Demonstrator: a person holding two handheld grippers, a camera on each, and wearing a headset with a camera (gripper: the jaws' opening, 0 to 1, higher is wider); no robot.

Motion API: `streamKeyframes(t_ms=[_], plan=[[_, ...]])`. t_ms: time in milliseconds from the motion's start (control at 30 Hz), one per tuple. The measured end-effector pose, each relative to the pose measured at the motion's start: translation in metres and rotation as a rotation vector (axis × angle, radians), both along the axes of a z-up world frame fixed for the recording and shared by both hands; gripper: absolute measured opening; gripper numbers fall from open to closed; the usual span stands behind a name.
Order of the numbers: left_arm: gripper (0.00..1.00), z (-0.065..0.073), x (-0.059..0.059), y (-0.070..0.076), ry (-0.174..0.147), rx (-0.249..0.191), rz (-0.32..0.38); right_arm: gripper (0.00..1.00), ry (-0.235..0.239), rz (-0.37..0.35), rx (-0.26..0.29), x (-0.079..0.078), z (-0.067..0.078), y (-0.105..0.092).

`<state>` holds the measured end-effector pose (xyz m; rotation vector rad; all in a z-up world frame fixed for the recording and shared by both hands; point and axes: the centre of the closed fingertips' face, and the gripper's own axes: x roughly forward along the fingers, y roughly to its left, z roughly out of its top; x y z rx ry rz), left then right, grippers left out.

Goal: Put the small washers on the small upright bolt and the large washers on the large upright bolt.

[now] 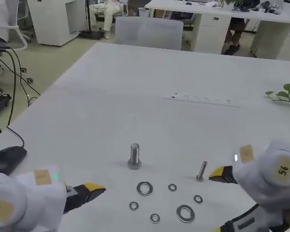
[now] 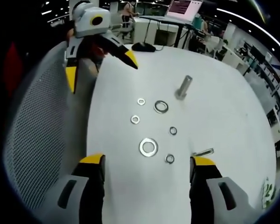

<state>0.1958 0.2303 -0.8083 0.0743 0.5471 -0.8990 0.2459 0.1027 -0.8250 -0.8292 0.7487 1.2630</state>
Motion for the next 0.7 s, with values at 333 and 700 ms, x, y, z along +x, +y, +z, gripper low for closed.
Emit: streamKeyframes(t_ms=[333, 700], plan=[[0.90, 0.000, 0.001, 0.001, 0.000, 0.006, 0.011, 0.68, 0.004, 0.068, -0.074, 0.006, -0.008, 0.008], [0.90, 0.000, 0.003, 0.002, -0.005, 0.006, 0.026, 0.62, 0.030, 0.127, -0.133, 0.008, -0.018, 0.016]])
